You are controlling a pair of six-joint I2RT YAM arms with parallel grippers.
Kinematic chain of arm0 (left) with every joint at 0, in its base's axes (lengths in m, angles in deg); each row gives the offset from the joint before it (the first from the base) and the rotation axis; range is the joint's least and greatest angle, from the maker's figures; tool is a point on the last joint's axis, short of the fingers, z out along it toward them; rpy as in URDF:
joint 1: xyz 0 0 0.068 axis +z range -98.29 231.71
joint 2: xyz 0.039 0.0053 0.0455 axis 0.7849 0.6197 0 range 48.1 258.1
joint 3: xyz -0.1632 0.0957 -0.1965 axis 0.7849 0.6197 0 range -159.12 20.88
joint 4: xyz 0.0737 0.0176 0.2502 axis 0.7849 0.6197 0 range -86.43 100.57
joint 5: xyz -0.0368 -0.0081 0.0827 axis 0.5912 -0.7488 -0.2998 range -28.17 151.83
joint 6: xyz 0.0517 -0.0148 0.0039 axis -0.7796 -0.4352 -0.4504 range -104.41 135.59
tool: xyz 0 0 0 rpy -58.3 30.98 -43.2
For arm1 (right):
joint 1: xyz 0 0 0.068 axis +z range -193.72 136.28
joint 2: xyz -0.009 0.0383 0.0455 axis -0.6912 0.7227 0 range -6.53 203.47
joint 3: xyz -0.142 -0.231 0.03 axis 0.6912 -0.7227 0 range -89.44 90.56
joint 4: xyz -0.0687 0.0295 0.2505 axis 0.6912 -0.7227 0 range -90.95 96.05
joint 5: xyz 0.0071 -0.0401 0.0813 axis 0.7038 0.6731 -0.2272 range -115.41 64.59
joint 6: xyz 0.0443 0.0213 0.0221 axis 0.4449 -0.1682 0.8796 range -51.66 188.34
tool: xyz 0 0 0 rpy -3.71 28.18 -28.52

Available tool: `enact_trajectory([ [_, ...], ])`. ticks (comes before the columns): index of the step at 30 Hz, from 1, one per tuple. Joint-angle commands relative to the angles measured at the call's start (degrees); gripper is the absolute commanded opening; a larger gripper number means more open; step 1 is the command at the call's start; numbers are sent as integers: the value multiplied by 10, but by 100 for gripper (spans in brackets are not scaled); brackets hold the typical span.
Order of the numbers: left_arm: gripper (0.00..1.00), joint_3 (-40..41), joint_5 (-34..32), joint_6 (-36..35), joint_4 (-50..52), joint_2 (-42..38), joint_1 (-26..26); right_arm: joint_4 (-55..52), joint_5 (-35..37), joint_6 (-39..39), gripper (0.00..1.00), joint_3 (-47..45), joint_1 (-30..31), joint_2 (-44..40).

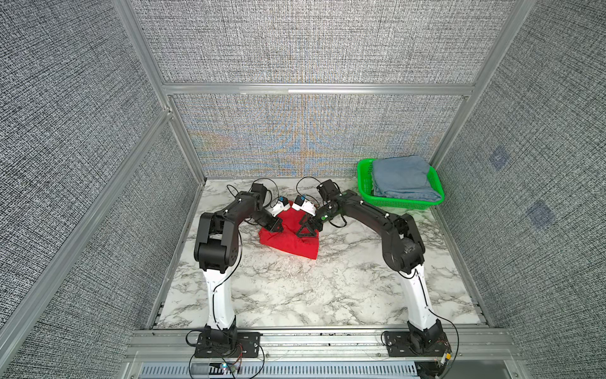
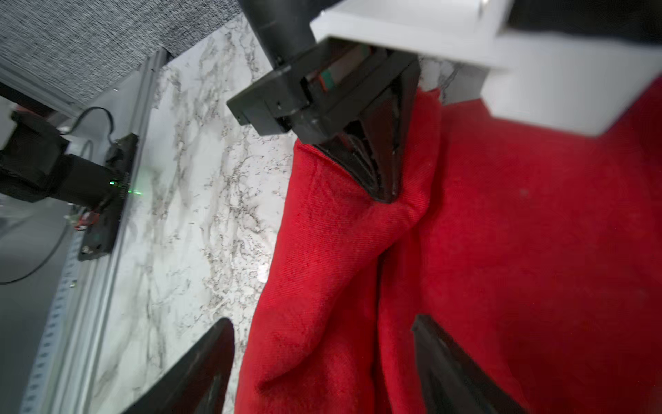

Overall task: Roll up the long pants
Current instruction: Roll the long pant at the center of the board.

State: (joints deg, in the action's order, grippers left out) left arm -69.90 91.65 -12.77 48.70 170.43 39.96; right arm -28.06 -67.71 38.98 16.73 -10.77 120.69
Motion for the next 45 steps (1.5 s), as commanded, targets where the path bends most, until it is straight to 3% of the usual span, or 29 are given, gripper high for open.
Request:
enact_trajectory([
  [1, 2, -19, -89, 10, 41, 23, 0, 77, 129, -19, 80, -19, 20, -41],
  [9, 2, -85, -89, 46, 83, 61, -5, 146, 377, -73, 79, -99, 91, -89],
  [19, 2, -106, -103, 76, 105, 77, -5, 168, 480, -90, 77, -161, 180, -116],
  [31, 2, -133, -101, 90, 128, 100, -5, 203, 520, -96, 76, -237, 216, -120],
  [45, 2, -132, -106, 83, 130, 100, -5, 221, 527, -105, 72, -210, 216, -59],
])
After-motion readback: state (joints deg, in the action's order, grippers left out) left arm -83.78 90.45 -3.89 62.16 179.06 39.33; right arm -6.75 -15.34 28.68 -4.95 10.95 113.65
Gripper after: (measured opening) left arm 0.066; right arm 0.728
